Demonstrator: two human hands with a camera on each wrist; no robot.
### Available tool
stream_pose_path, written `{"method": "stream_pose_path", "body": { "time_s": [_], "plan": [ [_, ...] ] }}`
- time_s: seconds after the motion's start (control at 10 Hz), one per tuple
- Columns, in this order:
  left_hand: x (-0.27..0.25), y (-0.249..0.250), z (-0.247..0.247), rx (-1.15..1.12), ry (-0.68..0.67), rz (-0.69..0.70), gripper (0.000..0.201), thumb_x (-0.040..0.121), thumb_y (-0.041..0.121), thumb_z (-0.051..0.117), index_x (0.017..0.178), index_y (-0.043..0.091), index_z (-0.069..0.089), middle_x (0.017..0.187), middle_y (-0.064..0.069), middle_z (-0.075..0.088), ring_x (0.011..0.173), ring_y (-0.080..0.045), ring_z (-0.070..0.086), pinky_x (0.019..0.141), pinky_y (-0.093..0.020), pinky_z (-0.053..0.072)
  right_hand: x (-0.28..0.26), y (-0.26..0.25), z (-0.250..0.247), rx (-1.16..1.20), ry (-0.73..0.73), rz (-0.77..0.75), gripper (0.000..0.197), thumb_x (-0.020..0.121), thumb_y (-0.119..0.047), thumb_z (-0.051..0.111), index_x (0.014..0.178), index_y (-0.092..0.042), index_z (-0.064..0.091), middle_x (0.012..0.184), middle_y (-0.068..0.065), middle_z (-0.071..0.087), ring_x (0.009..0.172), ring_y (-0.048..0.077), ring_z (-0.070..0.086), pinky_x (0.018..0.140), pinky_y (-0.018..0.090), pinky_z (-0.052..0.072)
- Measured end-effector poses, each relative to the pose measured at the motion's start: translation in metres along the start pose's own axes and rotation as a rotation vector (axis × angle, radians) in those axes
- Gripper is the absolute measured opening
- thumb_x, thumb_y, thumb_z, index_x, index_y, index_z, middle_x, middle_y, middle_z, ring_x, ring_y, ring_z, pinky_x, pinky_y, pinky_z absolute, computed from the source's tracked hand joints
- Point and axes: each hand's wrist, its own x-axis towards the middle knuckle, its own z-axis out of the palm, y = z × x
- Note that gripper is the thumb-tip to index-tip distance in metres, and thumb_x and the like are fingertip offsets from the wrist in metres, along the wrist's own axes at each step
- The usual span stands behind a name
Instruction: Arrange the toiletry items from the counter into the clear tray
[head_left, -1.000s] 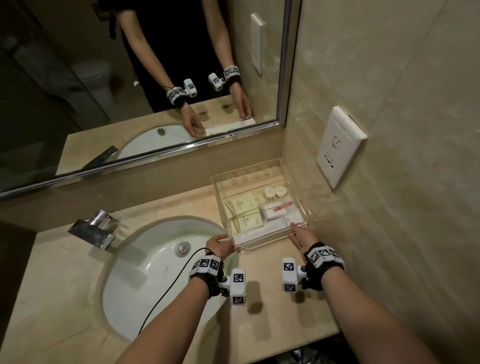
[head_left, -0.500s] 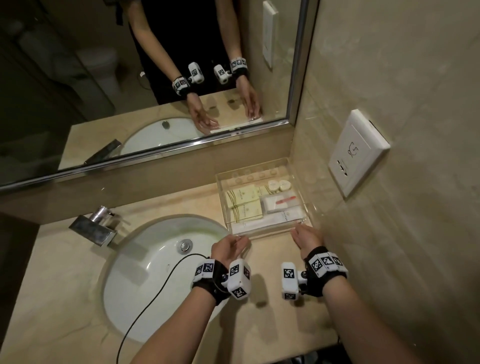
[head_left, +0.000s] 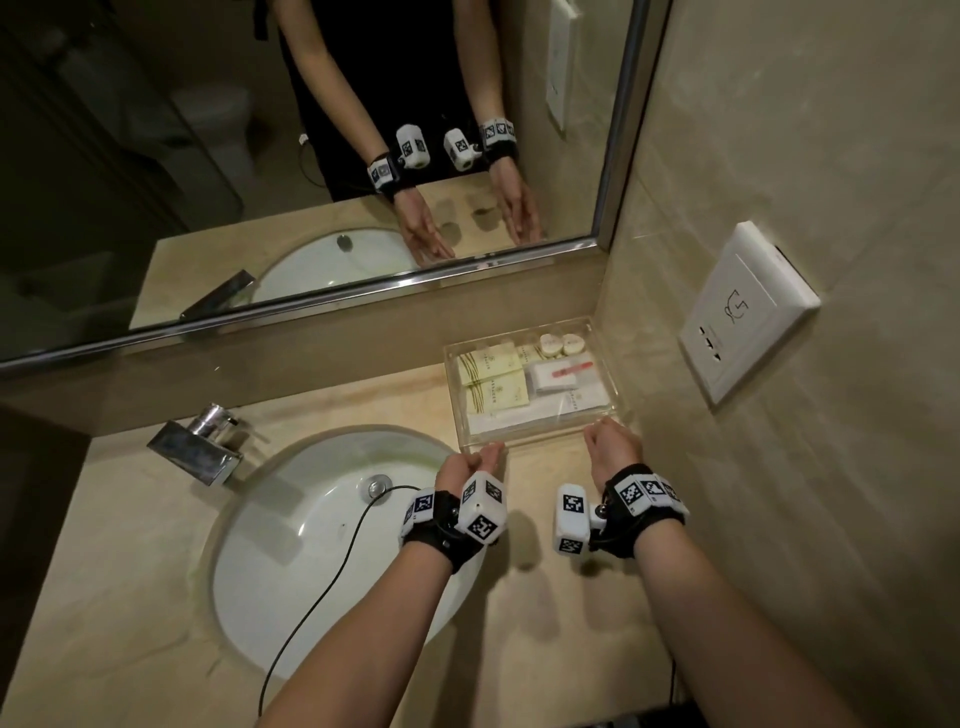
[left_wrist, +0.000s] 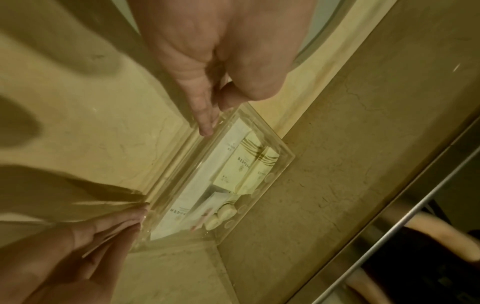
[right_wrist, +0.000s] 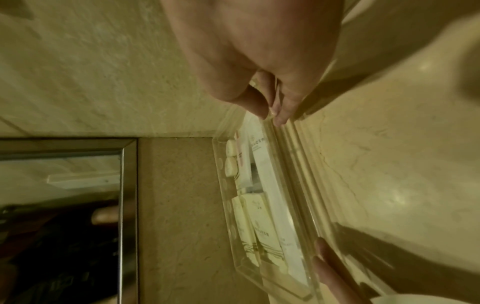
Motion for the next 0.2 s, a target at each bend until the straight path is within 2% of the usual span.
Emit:
{"method": "stream_pose_path", "body": {
  "time_s": [0.1, 0.2],
  "plan": [
    [-0.001, -0.004, -0.010, -0.073, -0.008, -0.020, 0.021, 0.094, 0.003, 0.041, 0.105, -0.004, 0.058, 0.105, -0.013, 0.062, 0.083, -0.019, 0.061, 0.076, -0.028, 0.053, -0.003, 0.002, -0.003, -0.114, -0.078, 0.014, 0.038, 0.096, 0.007, 0.041, 0.133, 0.017, 0.043, 0.108, 0.011, 0.042, 0.066, 0.000, 0.046, 0.062, 0.013, 0.048],
    [0.007, -0.003, -0.026, -0.081, 0.082, 0.032, 0.017, 0.094, 0.007, 0.045, 0.095, -0.007, 0.055, 0.095, -0.018, 0.063, 0.071, -0.028, 0.065, 0.081, -0.042, 0.056, -0.014, 0.012, -0.015, -0.349, -0.063, -0.091, 0.037, 0.095, 0.005, 0.044, 0.131, 0.011, 0.049, 0.105, 0.012, 0.048, 0.068, 0.010, 0.049, 0.066, 0.021, 0.048]
  ]
}}
